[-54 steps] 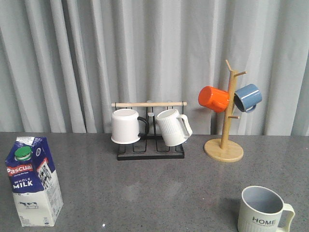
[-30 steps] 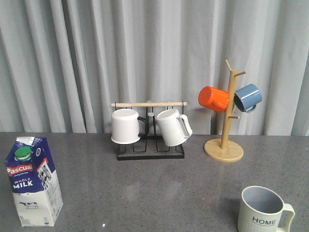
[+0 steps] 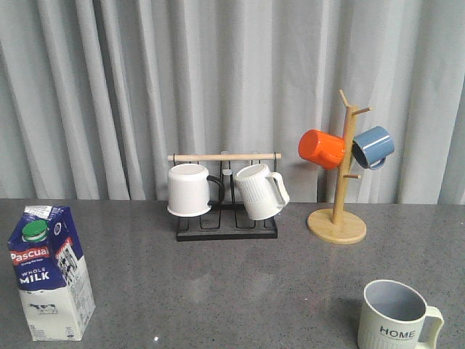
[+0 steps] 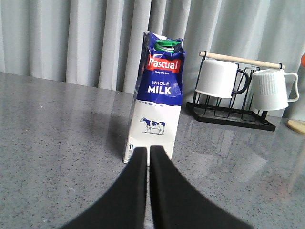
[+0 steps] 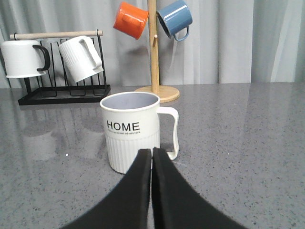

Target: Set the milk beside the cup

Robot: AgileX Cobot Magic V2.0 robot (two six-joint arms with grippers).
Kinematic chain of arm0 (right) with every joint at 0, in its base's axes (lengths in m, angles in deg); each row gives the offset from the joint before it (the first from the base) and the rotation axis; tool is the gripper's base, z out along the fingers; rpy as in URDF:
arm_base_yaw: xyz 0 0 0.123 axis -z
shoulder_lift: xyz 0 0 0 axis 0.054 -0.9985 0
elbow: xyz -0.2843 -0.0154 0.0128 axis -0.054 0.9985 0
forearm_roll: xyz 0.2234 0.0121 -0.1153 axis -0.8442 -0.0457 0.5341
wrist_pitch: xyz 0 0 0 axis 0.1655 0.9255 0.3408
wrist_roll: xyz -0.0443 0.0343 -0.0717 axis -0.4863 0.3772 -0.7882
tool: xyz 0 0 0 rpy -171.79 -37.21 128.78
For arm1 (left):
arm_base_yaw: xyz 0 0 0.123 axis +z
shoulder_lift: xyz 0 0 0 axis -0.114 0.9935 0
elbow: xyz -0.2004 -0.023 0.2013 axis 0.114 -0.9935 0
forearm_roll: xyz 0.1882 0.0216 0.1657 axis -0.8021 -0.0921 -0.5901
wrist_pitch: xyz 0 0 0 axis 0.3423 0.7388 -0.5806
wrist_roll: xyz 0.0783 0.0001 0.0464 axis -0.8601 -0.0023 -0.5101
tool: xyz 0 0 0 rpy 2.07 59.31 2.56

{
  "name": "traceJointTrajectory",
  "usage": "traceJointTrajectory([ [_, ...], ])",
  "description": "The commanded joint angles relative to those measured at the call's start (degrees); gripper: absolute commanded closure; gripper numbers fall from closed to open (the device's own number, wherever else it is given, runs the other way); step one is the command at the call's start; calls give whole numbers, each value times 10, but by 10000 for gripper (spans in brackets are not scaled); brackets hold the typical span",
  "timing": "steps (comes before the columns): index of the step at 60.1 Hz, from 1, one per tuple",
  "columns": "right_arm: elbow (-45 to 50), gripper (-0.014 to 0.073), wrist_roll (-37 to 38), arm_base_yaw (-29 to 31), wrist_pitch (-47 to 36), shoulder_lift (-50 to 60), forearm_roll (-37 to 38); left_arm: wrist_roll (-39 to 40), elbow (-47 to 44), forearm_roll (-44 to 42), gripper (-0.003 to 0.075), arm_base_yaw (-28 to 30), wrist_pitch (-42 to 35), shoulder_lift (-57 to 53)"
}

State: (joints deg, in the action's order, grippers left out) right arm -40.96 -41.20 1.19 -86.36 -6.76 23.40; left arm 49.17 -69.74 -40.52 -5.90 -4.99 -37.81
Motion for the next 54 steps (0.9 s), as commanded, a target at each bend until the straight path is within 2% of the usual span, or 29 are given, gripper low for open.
traceJointTrajectory([
  [1, 4, 599, -1, -2, -53, -11, 4, 5, -11, 5, 727, 1, -47, -7],
  [8, 4, 599, 2, -2, -62, -11, -4, 5, -11, 21, 727, 1, -47, -7],
  [14, 4, 599, 15, -2, -80, -11, -51, 5, -11, 42, 727, 1, -57, -7],
  [28, -1, 599, 27, -2, -153, -11, -149, 5, -10, 163, 727, 1, -73, -7],
  [32, -24, 598, 27, -2, -126, -11, -149, 5, -5, 191, 722, 1, -74, -7],
  [42, -151, 566, 3, -2, 13, -37, -110, 5, 52, 201, 676, 1, -41, -7],
  [47, -211, 510, -12, -2, 62, -68, -86, 5, 91, 200, 624, 1, -8, -7],
  [54, -252, 358, -15, -2, 68, -111, -69, 5, 133, 200, 518, 1, 47, -6],
])
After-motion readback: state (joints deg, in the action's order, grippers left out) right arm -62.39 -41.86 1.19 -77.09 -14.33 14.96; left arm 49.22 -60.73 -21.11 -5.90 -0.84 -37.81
